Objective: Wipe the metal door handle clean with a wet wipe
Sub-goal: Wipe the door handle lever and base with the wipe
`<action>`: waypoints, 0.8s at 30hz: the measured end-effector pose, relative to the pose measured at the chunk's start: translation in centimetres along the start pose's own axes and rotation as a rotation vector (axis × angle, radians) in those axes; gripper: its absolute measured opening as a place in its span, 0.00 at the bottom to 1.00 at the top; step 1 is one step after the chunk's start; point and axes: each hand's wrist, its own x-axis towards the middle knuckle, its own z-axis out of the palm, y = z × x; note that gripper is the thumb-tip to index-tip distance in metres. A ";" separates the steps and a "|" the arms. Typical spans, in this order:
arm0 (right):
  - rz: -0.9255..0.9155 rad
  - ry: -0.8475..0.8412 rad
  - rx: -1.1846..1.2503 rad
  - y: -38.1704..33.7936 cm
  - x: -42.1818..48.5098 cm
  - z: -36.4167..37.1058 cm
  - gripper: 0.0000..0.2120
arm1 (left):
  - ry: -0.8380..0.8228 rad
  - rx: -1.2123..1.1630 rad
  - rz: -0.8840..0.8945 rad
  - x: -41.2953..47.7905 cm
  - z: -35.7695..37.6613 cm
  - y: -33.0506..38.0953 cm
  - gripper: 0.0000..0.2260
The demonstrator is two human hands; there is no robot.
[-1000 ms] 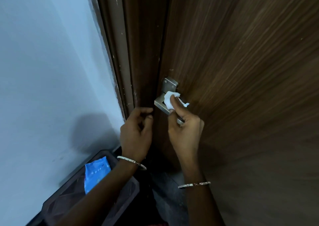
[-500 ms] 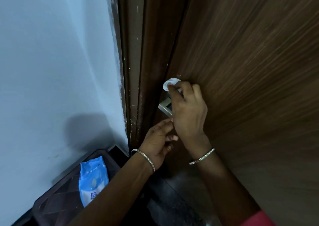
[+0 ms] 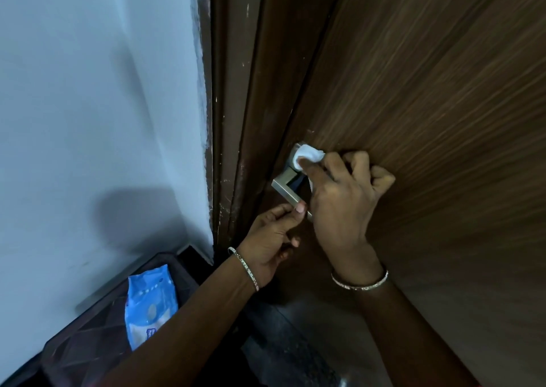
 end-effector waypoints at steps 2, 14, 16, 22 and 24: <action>-0.017 -0.024 -0.025 0.3 0.1 -0.2 0.12 | -0.010 0.000 0.004 0.1 -0.1 -0.1 0.23; -0.078 -0.091 -0.047 -2.9 2.8 0.0 0.13 | 0.055 0.033 0.032 0.6 -0.7 -0.9 0.11; -0.098 -0.088 -0.025 -2.5 2.5 -0.1 0.14 | 0.049 0.033 0.037 0.6 -0.7 -0.8 0.12; -0.115 -0.061 -0.027 0.2 0.8 -1.0 0.13 | 0.016 0.036 0.073 0.4 -0.6 -0.7 0.18; -0.138 -0.069 -0.002 -0.5 1.8 -0.9 0.12 | 0.016 0.038 0.083 0.3 -0.6 -0.7 0.13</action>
